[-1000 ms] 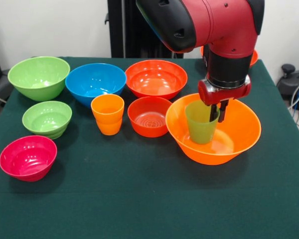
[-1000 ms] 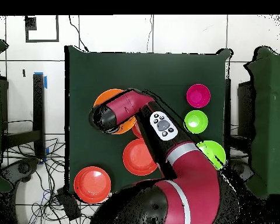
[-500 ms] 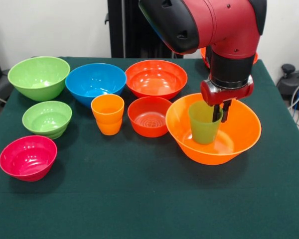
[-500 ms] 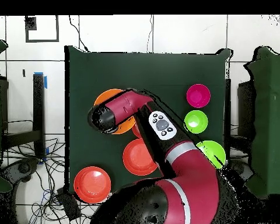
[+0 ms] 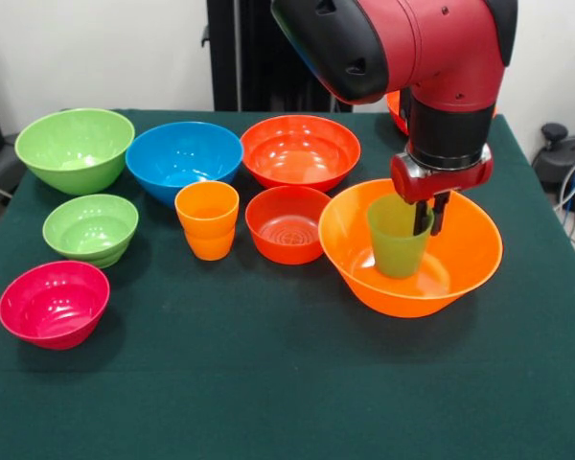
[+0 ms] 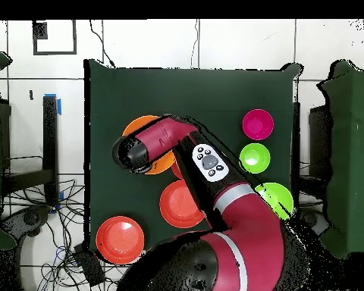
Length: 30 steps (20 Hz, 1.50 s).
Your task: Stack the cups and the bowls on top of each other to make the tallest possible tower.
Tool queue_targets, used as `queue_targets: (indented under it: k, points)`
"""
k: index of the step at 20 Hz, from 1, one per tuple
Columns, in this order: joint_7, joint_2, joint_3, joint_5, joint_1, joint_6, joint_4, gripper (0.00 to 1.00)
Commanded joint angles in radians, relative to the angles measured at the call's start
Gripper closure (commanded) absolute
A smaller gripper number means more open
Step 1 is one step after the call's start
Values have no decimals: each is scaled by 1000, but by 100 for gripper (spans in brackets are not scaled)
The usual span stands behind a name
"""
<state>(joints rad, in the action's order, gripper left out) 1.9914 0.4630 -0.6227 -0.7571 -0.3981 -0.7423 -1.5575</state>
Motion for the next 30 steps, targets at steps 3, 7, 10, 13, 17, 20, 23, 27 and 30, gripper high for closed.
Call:
queue_targets:
  k: [3, 7, 10, 13, 17, 20, 23, 27, 30]
  points:
    - [-147, -74, -34, -15, 28, 32, 18, 100]
    - [-169, -81, -40, -8, 24, 11, 25, 0]
    - [-163, -76, -35, -18, 26, 17, 28, 0]
    - [-159, -70, -30, -22, 26, 16, 28, 0]
    - [-159, -58, -30, -18, 25, 7, 20, 0]
    - [-156, -30, -29, -3, 23, -21, 2, 0]
    - [-154, 7, -28, 24, 23, -72, -14, 0]
    - [-168, 57, -21, 48, 28, -138, -27, 0]
    - [-174, 70, -14, 60, 43, -178, -5, 0]
